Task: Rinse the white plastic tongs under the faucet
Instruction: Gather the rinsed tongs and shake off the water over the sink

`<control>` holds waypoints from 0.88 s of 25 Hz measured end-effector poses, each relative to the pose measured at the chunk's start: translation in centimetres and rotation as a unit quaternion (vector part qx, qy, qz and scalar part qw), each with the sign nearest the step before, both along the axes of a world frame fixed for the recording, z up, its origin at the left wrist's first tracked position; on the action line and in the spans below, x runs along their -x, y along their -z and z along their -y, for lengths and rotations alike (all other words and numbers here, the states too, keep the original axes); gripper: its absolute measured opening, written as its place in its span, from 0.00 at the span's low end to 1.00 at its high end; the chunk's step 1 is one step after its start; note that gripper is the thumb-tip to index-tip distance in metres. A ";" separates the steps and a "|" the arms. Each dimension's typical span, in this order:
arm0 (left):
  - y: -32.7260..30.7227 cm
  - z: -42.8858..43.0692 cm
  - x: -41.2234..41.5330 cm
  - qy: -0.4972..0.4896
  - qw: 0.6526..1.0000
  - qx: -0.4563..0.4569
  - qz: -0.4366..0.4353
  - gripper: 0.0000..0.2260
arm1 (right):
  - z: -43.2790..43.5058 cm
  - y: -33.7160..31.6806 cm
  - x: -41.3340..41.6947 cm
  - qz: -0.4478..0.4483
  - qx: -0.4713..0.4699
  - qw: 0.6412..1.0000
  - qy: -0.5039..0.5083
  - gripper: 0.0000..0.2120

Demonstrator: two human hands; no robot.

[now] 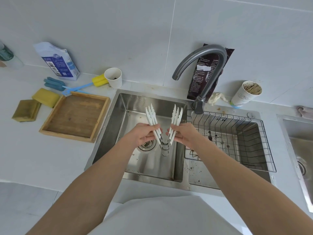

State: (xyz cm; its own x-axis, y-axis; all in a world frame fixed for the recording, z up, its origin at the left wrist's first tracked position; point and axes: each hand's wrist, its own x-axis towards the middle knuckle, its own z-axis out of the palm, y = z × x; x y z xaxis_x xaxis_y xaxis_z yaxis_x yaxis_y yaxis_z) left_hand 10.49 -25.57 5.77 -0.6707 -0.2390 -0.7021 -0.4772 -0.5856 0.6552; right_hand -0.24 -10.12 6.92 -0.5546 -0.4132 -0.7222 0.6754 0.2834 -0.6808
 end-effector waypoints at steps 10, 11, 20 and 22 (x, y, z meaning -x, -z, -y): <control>0.7 -0.5 -0.4 0.003 1.000 0.006 0.020 0.07 | -0.4 0.3 -0.2 0.035 -0.014 0.999 -0.014 0.11; 0.8 -0.6 -0.4 0.012 0.999 0.004 0.032 0.08 | -0.4 0.2 -0.3 0.049 -0.026 0.998 -0.020 0.10; 0.3 -0.1 -0.1 0.007 1.000 0.000 0.012 0.07 | -0.3 -0.2 -0.2 0.026 0.001 1.000 -0.005 0.09; 0.5 -0.2 -0.3 0.029 0.999 0.005 0.036 0.09 | -0.3 -0.2 -0.4 0.060 -0.025 0.998 -0.014 0.09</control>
